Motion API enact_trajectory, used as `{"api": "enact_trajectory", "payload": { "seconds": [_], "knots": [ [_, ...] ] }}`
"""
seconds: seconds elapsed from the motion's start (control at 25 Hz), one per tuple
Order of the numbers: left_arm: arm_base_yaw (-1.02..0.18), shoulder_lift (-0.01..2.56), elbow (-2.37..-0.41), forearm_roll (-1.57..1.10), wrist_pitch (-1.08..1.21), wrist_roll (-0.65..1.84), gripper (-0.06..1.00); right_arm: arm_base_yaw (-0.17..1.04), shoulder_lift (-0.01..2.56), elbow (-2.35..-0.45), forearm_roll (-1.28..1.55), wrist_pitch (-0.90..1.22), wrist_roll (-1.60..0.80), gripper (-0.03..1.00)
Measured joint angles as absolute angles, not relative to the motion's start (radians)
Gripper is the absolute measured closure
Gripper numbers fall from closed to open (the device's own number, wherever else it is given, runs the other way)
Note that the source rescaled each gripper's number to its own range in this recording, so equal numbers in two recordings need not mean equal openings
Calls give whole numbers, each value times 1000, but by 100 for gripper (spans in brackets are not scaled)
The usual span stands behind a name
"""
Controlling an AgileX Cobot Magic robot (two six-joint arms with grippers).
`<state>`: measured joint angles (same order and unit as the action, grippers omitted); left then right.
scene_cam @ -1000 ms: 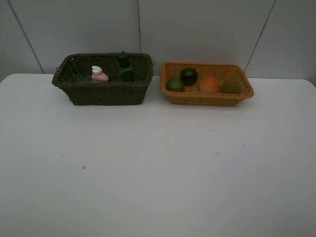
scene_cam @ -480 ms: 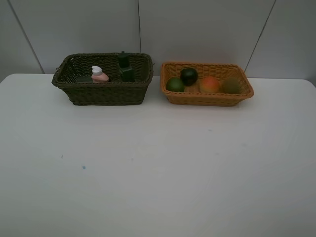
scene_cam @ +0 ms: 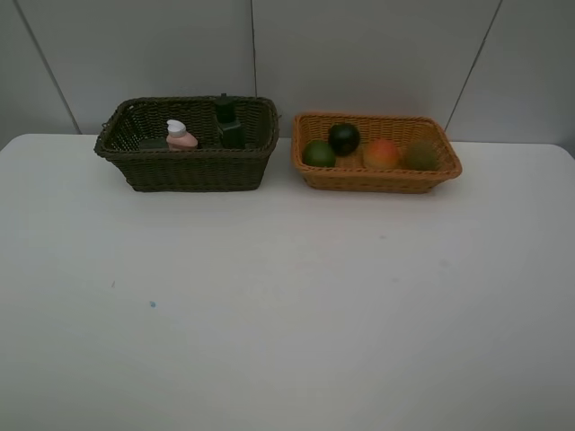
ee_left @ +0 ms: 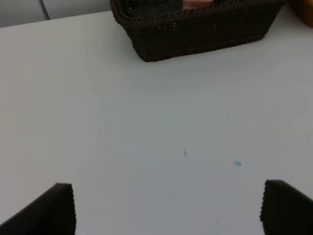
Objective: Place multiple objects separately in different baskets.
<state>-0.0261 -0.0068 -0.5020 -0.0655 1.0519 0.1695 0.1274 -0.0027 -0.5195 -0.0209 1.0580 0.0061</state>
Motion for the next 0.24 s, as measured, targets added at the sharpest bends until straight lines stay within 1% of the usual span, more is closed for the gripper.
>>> {"api": "enact_trajectory", "payload": {
  "seconds": [0.24],
  "knots": [
    [-26, -7, -502, -65, 1052, 170, -6, 127, -3, -519, -21, 1058, 6, -3]
  ]
}}
